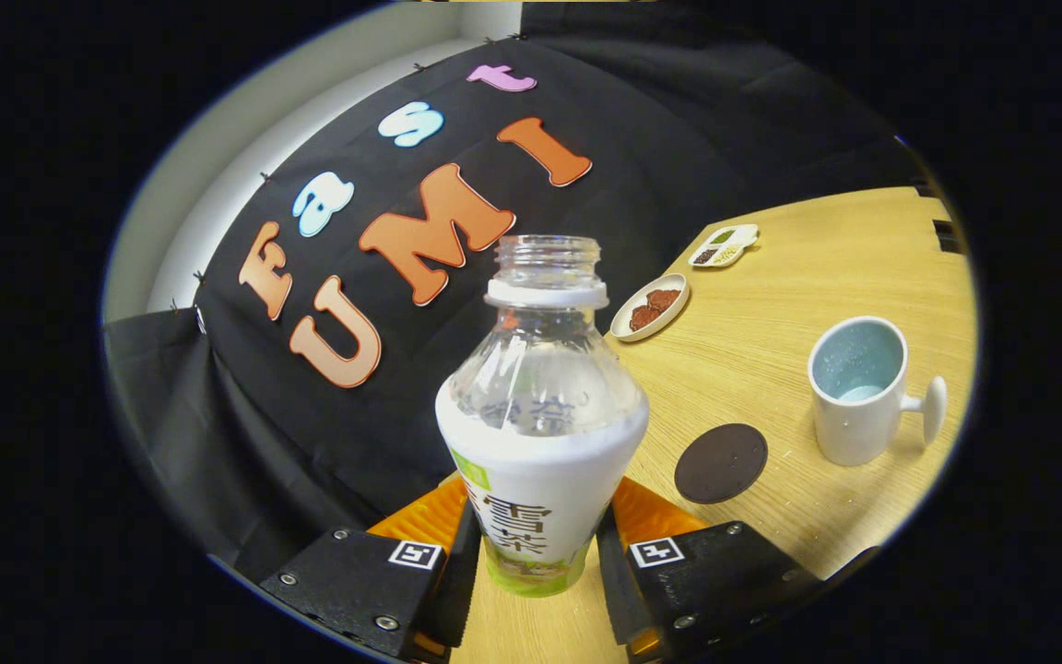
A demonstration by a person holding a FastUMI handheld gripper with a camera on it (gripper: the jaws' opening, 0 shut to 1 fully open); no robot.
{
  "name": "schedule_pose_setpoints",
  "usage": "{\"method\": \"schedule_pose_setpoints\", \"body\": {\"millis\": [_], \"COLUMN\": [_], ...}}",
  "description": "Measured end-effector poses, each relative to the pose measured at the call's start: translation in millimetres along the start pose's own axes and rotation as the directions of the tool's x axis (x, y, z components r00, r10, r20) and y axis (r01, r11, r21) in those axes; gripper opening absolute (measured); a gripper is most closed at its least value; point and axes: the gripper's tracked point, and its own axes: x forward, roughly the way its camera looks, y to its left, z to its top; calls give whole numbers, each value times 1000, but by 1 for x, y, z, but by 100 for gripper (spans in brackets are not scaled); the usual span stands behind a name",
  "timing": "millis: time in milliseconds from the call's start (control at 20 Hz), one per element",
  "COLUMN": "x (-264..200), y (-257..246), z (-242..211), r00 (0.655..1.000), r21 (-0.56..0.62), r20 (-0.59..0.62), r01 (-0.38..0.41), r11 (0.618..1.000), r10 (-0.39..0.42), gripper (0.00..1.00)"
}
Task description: Take the bottle from table, then pour the juice into the cup, finally place the bottle on the coaster
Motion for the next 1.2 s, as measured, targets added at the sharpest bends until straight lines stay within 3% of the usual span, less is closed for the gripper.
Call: {"method": "schedule_pose_setpoints", "body": {"millis": [250,500,900,1200], "x": [-5,-10,-9,-1], "y": [6,1,-4,-14], "z": [15,22,40,47], "r00": [998,998,997,997], "r21": [189,319,548,618], "r20": [9,12,39,43], "r01": [-61,-65,-81,-75], "r11": [980,945,832,783], "r10": [60,65,72,61], "gripper": [60,60,59,59]}}
